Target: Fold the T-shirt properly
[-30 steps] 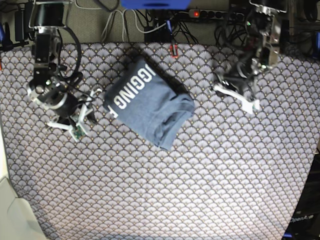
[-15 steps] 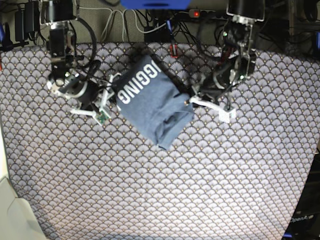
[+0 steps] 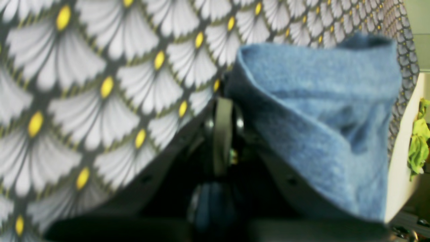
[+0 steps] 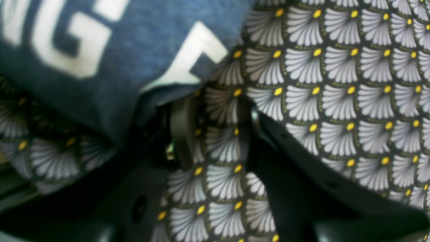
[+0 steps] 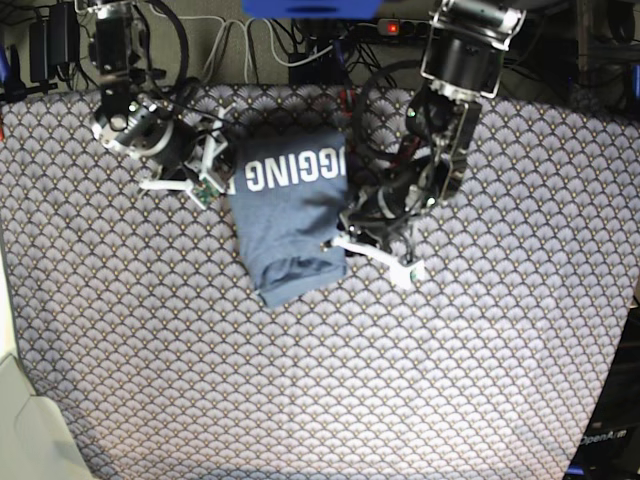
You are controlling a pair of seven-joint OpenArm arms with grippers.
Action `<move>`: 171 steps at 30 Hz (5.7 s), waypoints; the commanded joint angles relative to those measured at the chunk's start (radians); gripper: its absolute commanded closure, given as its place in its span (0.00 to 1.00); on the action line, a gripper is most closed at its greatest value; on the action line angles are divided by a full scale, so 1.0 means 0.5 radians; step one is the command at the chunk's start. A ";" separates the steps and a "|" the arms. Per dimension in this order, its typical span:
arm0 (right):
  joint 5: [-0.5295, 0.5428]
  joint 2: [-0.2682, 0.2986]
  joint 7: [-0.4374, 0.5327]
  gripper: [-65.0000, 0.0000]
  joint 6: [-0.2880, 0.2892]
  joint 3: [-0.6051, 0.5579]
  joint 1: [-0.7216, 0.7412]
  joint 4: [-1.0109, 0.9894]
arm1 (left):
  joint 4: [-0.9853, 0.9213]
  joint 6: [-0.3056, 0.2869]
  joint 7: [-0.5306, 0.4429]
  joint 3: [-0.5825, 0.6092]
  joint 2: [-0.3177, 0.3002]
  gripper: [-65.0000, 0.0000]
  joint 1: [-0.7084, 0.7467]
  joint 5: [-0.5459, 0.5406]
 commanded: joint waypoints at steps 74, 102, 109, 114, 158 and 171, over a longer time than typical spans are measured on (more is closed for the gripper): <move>0.029 -0.119 0.047 0.97 -0.002 -0.302 0.210 -0.052 | 1.092 0.001 -0.163 -0.836 -0.582 1.00 1.190 0.000; 0.023 -0.131 0.029 0.97 -0.002 -0.011 0.232 0.224 | 1.181 -0.002 -0.163 -0.824 -0.588 1.00 1.233 0.003; 0.023 -0.143 0.026 0.97 -0.002 0.351 0.032 0.586 | 1.506 -0.002 -0.163 -0.830 -0.594 1.00 1.476 0.006; 0.032 -0.146 0.044 0.97 -0.002 0.686 -0.204 0.586 | 1.543 -0.002 -0.163 -0.821 -0.594 1.00 1.706 0.006; 0.026 0.228 1.800 0.98 -0.071 0.849 -0.345 -2.691 | -0.372 0.001 -0.660 0.134 -0.407 1.00 1.396 0.914; 0.023 0.078 1.941 0.98 -0.899 0.124 0.091 -3.087 | -2.035 0.007 -1.304 0.124 -0.060 1.00 0.653 0.914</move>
